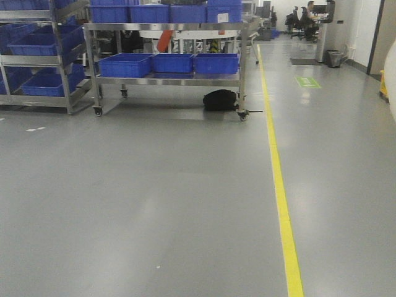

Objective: Move white bin to right shelf second layer
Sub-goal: 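Drive forward along the yellow floor line holding the bin in the right gripper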

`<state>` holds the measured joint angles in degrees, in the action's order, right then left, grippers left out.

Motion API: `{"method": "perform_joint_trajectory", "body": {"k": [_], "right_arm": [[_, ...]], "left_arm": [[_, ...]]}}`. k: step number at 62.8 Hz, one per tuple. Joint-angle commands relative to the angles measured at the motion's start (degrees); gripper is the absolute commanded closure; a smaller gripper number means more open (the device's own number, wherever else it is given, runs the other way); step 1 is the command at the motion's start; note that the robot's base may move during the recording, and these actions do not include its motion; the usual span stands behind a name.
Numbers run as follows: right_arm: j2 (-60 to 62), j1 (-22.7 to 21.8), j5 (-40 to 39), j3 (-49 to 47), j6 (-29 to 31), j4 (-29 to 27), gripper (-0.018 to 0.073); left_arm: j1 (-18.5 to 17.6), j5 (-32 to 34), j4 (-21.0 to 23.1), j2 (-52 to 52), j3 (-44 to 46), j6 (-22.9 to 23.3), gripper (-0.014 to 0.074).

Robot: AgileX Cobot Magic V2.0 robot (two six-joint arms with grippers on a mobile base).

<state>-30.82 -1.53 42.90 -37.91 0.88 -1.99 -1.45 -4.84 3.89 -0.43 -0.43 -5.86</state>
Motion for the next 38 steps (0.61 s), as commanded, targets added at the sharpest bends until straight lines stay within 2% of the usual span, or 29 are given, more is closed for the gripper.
{"method": "perform_joint_trajectory", "body": {"k": [1,38], "right_arm": [[-0.1,-0.4,-5.3,-1.7,0.1,-0.1,0.0505],[-0.1,-0.4,-5.3,-1.7,0.1,-0.1,0.0505]], "left_arm": [[-0.4,4.8,0.3,-0.8,-2.1,0.1,0.0512],[-0.4,4.8,0.3,-0.8,-2.1,0.1,0.0512]]}}
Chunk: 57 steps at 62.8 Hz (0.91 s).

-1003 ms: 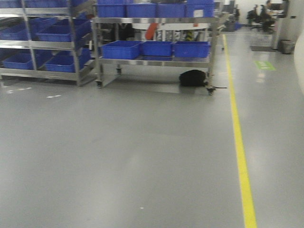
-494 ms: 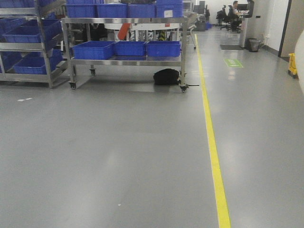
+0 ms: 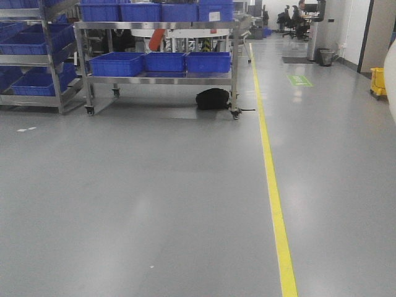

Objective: Move white bin to right shelf second layer
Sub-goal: 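Drive forward along the yellow floor line holding the bin in the right gripper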

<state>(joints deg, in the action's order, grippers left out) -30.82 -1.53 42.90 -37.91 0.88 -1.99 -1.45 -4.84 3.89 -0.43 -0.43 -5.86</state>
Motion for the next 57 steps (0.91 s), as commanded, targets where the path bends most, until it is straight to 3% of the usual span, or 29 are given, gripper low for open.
{"method": "perform_joint_trajectory", "body": {"k": [1,57], "right_arm": [[-0.1,-0.4,-5.3,-1.7,0.1,-0.1,0.0505],[-0.1,-0.4,-5.3,-1.7,0.1,-0.1,0.0505]], "left_arm": [[-0.4,4.8,0.3,-0.8,-2.1,0.1,0.0512],[-0.4,4.8,0.3,-0.8,-2.1,0.1,0.0512]]}}
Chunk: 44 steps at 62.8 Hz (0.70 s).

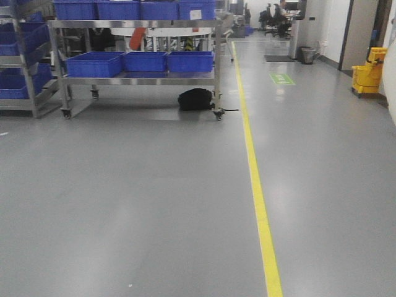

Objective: Move white bin to right shelf second layer
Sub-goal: 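Drive forward along the yellow floor line holding the bin in the right gripper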

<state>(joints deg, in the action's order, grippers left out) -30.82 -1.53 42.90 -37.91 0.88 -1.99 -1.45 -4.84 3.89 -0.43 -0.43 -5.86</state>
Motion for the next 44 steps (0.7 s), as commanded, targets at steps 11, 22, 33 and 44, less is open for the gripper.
{"method": "perform_joint_trajectory", "body": {"k": [11,22,33,44], "right_arm": [[-0.1,-0.4,-5.3,-1.7,0.1,-0.1,0.0505],[-0.1,-0.4,-5.3,-1.7,0.1,-0.1,0.0505],[-0.1,-0.4,-5.3,-1.7,0.1,-0.1,0.0505],[-0.1,-0.4,-5.3,-1.7,0.1,-0.1,0.0505]], "left_arm": [[-0.4,4.8,0.3,-0.8,-2.1,0.1,0.0512],[-0.4,4.8,0.3,-0.8,-2.1,0.1,0.0512],[-0.4,4.8,0.3,-0.8,-2.1,0.1,0.0512],[-0.4,4.8,0.3,-0.8,-2.1,0.1,0.0512]]}}
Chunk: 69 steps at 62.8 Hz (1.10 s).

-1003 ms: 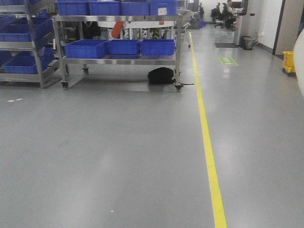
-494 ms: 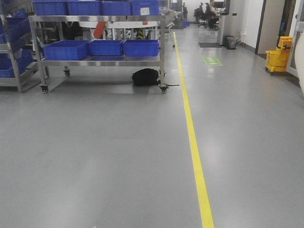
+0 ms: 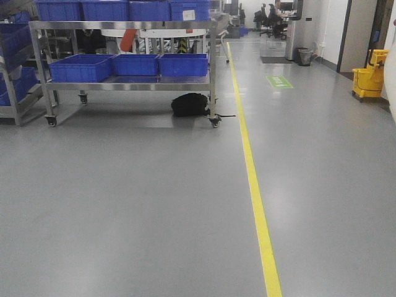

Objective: Move white bin to right shelf second layer
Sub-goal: 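Drive forward along the yellow floor line holding the bin in the right gripper, then drive past the blue-bin racks toward the windows carrying the bin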

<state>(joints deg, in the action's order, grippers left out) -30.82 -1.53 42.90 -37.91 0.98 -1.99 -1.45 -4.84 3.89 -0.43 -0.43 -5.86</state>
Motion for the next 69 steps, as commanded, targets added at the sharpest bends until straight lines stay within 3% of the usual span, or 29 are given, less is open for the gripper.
{"method": "perform_joint_trajectory", "body": {"k": [1,69], "right_arm": [[-0.1,-0.4,-5.3,-1.7,0.0,-0.1,0.0505],[-0.1,-0.4,-5.3,-1.7,0.0,-0.1,0.0505]], "left_arm": [[-0.4,4.8,0.3,-0.8,-2.1,0.1,0.0512],[-0.4,4.8,0.3,-0.8,-2.1,0.1,0.0512]]}}
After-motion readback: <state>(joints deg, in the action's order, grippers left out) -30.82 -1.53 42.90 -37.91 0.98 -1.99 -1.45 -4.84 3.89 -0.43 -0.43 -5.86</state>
